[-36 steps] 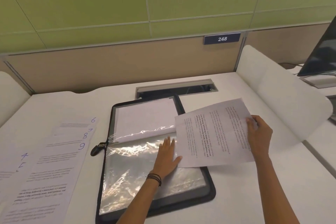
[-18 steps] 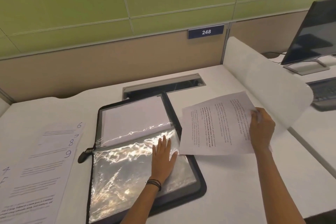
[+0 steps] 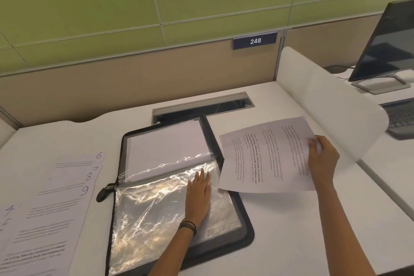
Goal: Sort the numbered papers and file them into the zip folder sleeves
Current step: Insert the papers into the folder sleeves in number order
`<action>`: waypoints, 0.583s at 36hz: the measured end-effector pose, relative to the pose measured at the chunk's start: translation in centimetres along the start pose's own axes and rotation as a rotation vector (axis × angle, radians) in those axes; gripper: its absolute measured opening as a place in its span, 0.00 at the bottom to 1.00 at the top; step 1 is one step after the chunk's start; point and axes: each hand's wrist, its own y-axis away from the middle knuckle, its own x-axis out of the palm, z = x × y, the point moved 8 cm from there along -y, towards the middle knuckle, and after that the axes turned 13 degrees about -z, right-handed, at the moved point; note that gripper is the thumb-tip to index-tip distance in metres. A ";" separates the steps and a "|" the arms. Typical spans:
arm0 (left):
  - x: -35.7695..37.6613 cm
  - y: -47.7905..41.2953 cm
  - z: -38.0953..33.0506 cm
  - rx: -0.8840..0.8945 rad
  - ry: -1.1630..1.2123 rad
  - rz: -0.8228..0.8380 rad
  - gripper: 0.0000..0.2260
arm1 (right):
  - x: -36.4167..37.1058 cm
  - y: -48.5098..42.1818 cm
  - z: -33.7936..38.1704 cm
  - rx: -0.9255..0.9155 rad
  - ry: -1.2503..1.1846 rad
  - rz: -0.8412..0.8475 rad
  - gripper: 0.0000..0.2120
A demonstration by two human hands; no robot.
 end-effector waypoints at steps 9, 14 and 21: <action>-1.5 -0.2 -0.8 -0.020 0.142 -0.029 0.21 | -0.1 -0.6 -0.7 0.073 -0.056 0.028 0.09; -1.4 -0.1 -0.8 -0.062 0.212 0.007 0.28 | -0.2 -0.7 -1.3 0.102 -0.066 0.004 0.09; -1.1 0.0 -0.4 -0.134 0.264 0.056 0.21 | -1.2 -0.7 -1.3 0.177 -0.089 -0.128 0.09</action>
